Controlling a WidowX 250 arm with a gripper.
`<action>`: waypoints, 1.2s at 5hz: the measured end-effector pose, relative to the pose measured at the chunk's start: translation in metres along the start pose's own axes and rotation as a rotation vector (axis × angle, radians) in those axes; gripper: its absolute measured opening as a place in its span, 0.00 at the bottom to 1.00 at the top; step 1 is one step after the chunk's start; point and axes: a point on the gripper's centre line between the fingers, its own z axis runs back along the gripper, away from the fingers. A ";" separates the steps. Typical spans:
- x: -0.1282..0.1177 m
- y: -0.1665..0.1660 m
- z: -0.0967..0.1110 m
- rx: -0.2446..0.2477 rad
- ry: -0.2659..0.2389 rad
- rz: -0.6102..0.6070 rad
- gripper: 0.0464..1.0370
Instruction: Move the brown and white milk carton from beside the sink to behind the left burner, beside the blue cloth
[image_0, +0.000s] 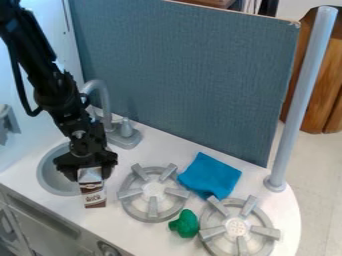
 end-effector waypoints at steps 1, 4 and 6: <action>0.004 -0.001 -0.002 -0.022 0.021 0.016 0.77; 0.008 -0.005 0.014 -0.068 0.054 -0.009 0.77; 0.052 -0.042 0.065 -0.125 -0.023 -0.052 0.77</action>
